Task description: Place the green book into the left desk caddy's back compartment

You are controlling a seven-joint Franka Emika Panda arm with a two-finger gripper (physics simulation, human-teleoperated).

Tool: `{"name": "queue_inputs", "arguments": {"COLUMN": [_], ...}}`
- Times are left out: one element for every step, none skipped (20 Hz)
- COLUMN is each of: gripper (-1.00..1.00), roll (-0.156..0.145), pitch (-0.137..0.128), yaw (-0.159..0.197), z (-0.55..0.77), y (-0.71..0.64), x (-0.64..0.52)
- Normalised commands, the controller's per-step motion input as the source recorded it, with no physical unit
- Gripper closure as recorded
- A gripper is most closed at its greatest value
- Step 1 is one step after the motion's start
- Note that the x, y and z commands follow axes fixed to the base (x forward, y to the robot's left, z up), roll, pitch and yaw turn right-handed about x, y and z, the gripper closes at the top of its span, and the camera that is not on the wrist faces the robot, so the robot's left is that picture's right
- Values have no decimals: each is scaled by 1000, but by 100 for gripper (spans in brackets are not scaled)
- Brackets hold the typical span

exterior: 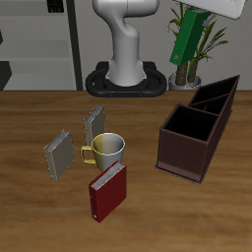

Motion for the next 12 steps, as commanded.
{"name": "queue_inputs", "arguments": {"gripper": [100,100,100,100,100,100,100,100,100,100,100,100], "roll": [-45,36,0,19,70,8,4,57,-25,2,21,49], "pitch": [-37,-36,0,-18,-38,-31,14,8,1,-6,18,29], "yaw": [-34,-37,0,-66,-12,-23,-72,-26,-68,-59,-29,-40], "z": [159,116,21,133,95,47,-20,-46,-24,-86,-82,-121], "y": [76,157,67,89,215,95,141,195,93,145,121,198], "x": [-436,-441,203,-463,-420,-365,-330,-261,-257,-292,-76,-177]}}
